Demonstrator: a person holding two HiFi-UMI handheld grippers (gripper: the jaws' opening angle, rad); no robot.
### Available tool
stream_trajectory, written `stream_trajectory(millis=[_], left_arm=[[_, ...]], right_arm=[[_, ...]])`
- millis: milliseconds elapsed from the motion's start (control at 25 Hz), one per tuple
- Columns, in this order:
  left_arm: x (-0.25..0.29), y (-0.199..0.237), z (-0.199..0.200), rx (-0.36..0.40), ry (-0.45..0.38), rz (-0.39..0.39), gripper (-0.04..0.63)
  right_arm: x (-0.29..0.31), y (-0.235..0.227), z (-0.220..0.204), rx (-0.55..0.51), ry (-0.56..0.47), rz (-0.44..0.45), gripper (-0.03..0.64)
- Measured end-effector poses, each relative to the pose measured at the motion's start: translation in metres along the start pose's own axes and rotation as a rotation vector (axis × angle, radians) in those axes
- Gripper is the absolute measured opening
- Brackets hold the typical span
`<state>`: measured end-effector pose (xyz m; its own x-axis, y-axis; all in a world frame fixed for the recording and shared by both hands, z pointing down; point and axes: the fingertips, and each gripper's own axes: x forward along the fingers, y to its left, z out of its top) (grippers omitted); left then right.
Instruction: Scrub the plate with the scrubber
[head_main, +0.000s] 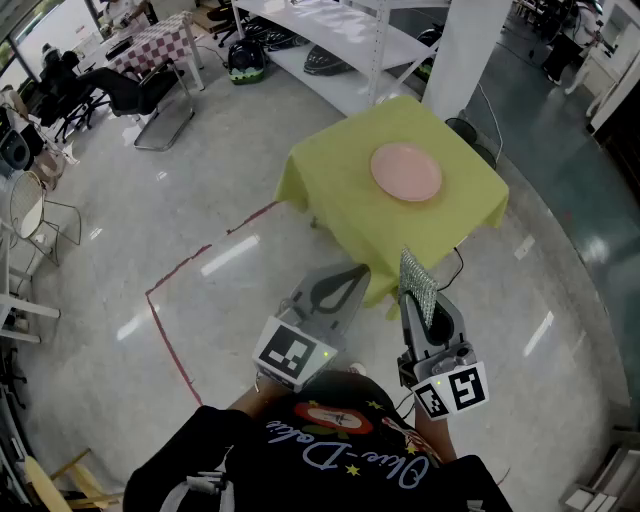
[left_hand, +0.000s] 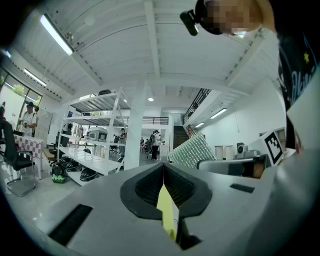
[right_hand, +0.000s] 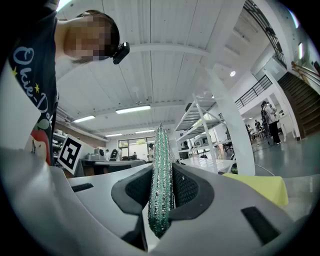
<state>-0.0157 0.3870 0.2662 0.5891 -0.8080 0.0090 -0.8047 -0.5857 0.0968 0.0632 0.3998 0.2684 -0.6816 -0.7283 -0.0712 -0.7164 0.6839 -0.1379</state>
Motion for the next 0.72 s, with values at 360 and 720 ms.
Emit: stream_trajectory(millis=[360, 720], left_arm=[[-0.002, 0.002, -0.003, -0.008, -0.001, -0.001, 0.003], [0.005, -0.008, 0.000, 0.016, 0.002, 0.007, 0.003]], right_arm=[[-0.002, -0.002, -0.002, 0.026, -0.014, -0.003, 0.063], [-0.017, -0.028, 0.011, 0.024, -0.040, -0.039, 0.063]])
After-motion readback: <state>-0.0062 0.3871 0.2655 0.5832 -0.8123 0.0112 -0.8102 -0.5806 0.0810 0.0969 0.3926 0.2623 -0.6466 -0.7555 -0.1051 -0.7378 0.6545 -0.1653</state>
